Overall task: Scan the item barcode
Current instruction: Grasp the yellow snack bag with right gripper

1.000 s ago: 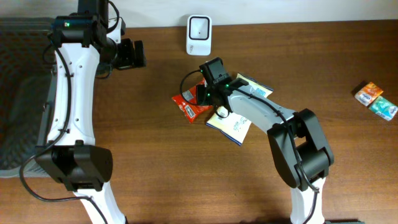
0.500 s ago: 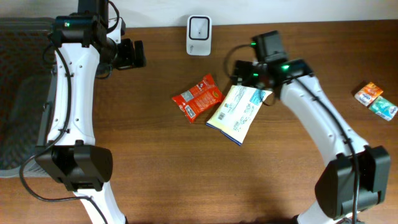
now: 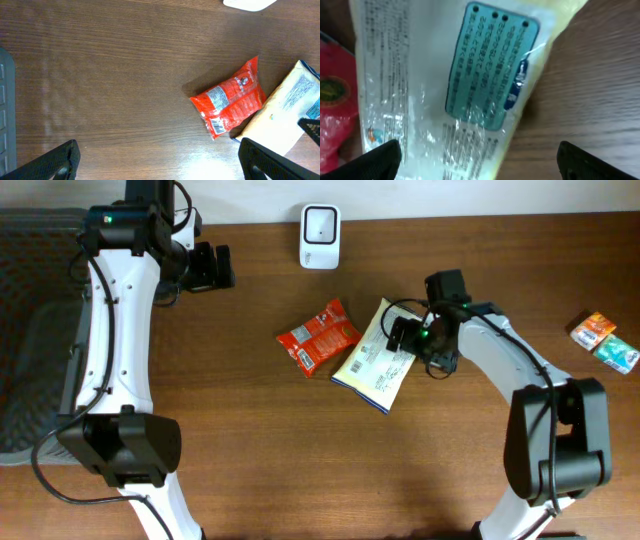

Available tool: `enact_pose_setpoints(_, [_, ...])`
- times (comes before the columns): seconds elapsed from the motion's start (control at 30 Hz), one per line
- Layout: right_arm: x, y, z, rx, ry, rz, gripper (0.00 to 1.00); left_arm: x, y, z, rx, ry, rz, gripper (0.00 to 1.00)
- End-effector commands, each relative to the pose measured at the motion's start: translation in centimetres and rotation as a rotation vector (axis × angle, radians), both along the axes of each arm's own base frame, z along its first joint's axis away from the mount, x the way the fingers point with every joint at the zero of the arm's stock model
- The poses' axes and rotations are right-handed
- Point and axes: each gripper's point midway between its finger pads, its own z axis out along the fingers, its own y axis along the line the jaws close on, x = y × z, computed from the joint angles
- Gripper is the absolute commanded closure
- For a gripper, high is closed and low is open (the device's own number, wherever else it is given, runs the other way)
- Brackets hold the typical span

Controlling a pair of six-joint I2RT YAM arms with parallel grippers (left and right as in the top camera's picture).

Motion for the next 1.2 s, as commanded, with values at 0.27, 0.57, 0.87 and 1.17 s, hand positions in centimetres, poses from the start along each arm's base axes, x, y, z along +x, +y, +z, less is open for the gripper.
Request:
enact_pose_setpoints(0.27, [-0.1,2.7,-5.5,0.165,0.037,0.001,0.59,0.0,-0.1,0.6,0.0,-0.017,0.007,0.01])
enact_pose_setpoints(0.57, [2.7,-0.5,1.1,0.079,-0.113,-0.028,0.96,0.0,-0.1,0.6,0.0,-0.017,0.007,0.01])
enact_pose_setpoints(0.87, [-1.1,-11.8,13.3,-0.776,-0.192,-0.216,0.96,0.0,-0.1,0.7,0.0,-0.017,0.007,0.01])
enact_pose_setpoints(1.17, [-2.1,-15.2,16.9,-1.186,-0.227,-0.314,0.96,0.0,-0.1,0.6,0.0,-0.017,0.007,0.01])
